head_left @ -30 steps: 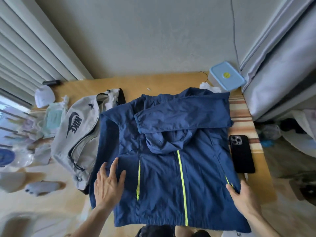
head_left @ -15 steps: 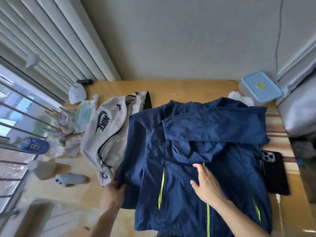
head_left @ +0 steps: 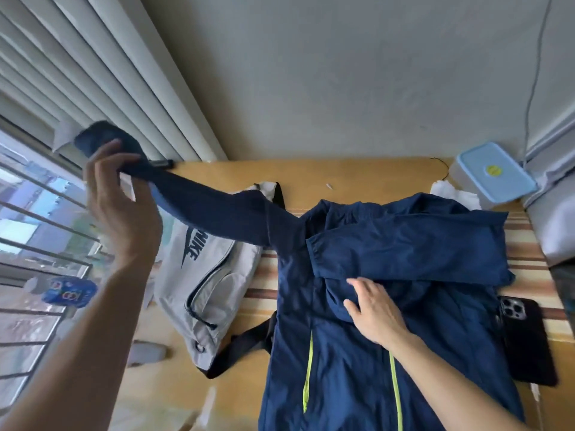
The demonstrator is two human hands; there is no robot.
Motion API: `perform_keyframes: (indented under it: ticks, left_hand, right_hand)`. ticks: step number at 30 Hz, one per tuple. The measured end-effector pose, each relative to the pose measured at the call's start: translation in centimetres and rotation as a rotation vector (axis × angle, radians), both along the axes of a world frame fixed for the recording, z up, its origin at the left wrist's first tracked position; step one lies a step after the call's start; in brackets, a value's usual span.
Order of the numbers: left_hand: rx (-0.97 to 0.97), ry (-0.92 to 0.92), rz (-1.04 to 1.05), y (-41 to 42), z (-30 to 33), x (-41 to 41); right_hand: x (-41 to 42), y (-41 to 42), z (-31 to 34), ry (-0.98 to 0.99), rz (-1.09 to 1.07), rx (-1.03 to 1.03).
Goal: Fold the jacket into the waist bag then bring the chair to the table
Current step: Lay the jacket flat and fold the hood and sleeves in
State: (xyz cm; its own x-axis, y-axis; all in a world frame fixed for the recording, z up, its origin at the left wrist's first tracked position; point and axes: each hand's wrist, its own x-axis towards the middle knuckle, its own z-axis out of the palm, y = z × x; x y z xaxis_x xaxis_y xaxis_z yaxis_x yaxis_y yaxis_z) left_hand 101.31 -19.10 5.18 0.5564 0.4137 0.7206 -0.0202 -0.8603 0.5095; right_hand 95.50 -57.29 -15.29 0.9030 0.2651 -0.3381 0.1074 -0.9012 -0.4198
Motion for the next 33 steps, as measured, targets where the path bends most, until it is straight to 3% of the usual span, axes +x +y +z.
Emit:
perform_keyframes:
  ticks: [2,3,5,7,9,10,12,14,17,18,20,22,25,27,29,31,33]
  left_hand:
    - [0.124,-0.068,-0.188,-2.8,2.1,3.0]
    - [0.201,-0.059,-0.298,-5.0,2.9,4.3]
    - [0.307,0.018,-0.607,-10.9,4.0,6.3]
    - [0.280,0.225,-0.975,-18.5,4.0,6.2]
    - [0.468,0.225,-1.285,-24.9,2.2,4.5]
    - [0.547,0.159,-1.370,-27.0,0.7,3.2]
    - [0.459,0.145,-1.408,-28.1,-2.6,1.1]
    - [0.279,0.330,-1.265,-25.9,-6.1,-0.4]
    - [0.208,0.590,-0.778,-20.4,-11.8,-1.4]
    - [0.192,0.685,-0.626,-18.4,-13.4,-1.1]
    - [0.237,0.873,-0.451,-15.0,-15.6,0.3]
    - [0.366,1.032,-0.434,-12.5,-16.9,1.8]
    - [0.447,1.131,-0.469,-11.1,-18.2,3.7]
    - [0.399,1.098,-0.494,-11.0,-18.5,4.6]
    - [0.176,0.980,-0.504,-10.7,-18.4,5.3]
    - [-0.308,0.934,-0.527,-10.1,-17.2,5.9]
    - [-0.824,0.902,-0.637,-9.7,-16.1,6.7]
  right_hand:
    - [1.4,0.1,-0.3,0.289,-0.049,0.068]
    - [2.1,-0.2,-0.2,0.320,-0.132,0.183]
    - [3.5,-1.4,1.3,0.305,-0.418,0.549]
    - [5.2,-3.4,3.6,0.321,-0.762,0.964]
    - [6.3,-6.4,4.8,0.362,-1.007,1.366]
    - [6.5,-8.3,5.0,0.356,-1.073,1.491]
    - [6.1,-11.8,4.8,0.384,-1.180,1.651]
    - [5.1,-15.0,3.7,0.465,-1.279,1.726]
    - [4.1,-17.3,2.8,0.415,-1.393,1.582]
    - [3.9,-17.2,2.9,0.363,-1.351,1.439]
    - [3.2,-16.4,2.8,0.186,-1.047,1.023]
    - [1.8,-15.2,2.2,0.060,-0.613,0.677]
    - [-0.3,-13.8,0.3,0.021,0.000,0.203]
    - [-0.5,-13.7,0.0,-0.015,0.025,0.105]
    - [0.1,-14.6,0.7,-0.047,-0.147,0.203]
    - [1.5,-16.9,2.2,0.021,-0.387,0.338]
    - [2.8,-19.5,4.5,0.209,-0.555,0.557]
